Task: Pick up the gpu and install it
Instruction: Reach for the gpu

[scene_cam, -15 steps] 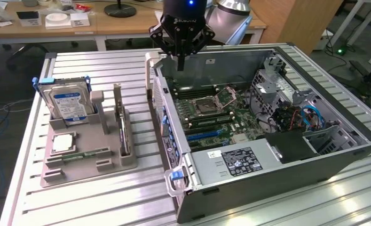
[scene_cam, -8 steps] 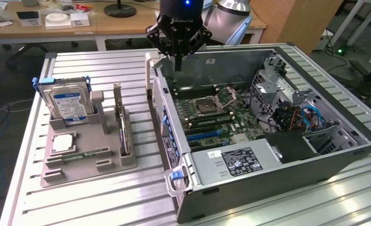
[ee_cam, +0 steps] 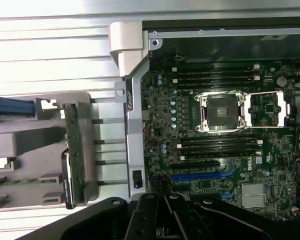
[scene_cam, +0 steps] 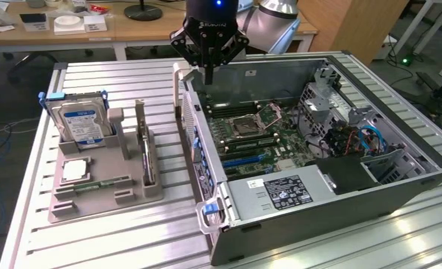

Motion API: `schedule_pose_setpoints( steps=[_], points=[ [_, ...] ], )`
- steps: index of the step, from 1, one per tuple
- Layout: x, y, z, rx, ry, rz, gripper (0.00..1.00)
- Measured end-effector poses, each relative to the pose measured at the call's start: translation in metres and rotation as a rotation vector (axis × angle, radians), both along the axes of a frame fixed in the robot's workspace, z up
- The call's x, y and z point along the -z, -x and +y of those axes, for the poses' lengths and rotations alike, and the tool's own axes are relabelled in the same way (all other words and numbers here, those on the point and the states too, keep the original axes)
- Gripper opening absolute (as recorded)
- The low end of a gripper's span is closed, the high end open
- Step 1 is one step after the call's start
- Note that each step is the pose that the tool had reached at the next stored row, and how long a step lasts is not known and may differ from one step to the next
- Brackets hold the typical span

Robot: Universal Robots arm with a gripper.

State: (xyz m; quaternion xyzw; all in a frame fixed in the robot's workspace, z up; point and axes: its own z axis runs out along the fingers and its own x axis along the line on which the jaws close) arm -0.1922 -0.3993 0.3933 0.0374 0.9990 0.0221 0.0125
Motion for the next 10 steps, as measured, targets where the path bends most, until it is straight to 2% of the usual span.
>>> schedule_pose_setpoints(
  steps=[10],
  points=[
    [0.0000,0.0080,0.0000,0.000,0.0000,0.0000,0.10]
  ],
)
